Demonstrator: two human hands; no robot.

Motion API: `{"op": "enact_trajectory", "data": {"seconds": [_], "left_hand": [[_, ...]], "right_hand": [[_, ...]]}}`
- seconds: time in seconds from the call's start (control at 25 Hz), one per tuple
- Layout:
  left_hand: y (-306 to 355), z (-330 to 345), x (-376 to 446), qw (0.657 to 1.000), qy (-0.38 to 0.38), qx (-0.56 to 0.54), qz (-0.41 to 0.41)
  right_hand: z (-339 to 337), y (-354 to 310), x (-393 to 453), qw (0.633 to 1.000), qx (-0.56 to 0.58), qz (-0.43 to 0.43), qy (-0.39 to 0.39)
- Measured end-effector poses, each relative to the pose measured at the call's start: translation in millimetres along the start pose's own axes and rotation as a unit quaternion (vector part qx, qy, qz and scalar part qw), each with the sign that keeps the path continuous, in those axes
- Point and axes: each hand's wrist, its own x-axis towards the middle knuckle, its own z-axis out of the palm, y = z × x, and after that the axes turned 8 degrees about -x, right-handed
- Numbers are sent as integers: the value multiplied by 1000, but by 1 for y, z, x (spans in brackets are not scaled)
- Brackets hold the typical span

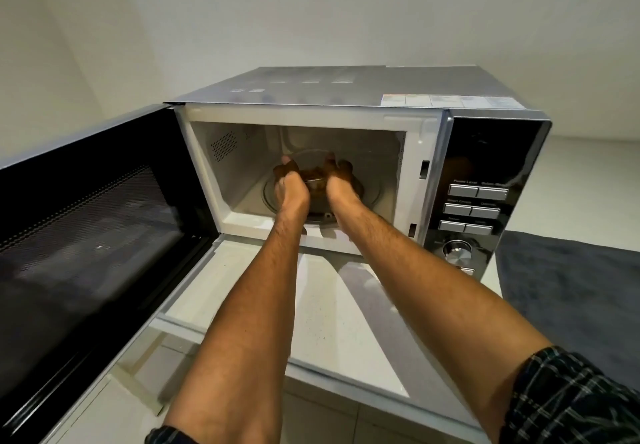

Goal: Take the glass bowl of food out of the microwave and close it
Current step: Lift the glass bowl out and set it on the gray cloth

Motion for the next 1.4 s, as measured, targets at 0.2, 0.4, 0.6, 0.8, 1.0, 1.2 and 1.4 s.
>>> {"op": "enact_trajectory", "data": {"seconds": [0.2, 0.4, 0.6, 0.8, 1.0, 1.2, 1.4], "left_hand": [[12, -21, -52, 989, 24, 115, 88], [1, -43, -99, 985, 69, 123, 104], [-16, -56, -142, 981, 96, 126, 109], [-34, -52, -184, 975, 125, 152, 98], [-57, -37, -220, 972, 106, 185, 95], [-81, -14, -254, 970, 83, 214, 83], [-110, 11, -275, 961, 66, 249, 98]], "right_hand": [[-12, 10, -51, 998, 0, -14, -63], [-29, 25, -103, 997, 0, -43, -56], [-46, 47, -145, 998, -12, -36, -51], [-82, 65, -165, 996, -44, -44, -56], [-126, 84, -171, 997, -66, -33, -40], [-172, 95, -176, 993, -118, -11, -22], [-216, 111, -180, 987, -160, -15, 2]]}}
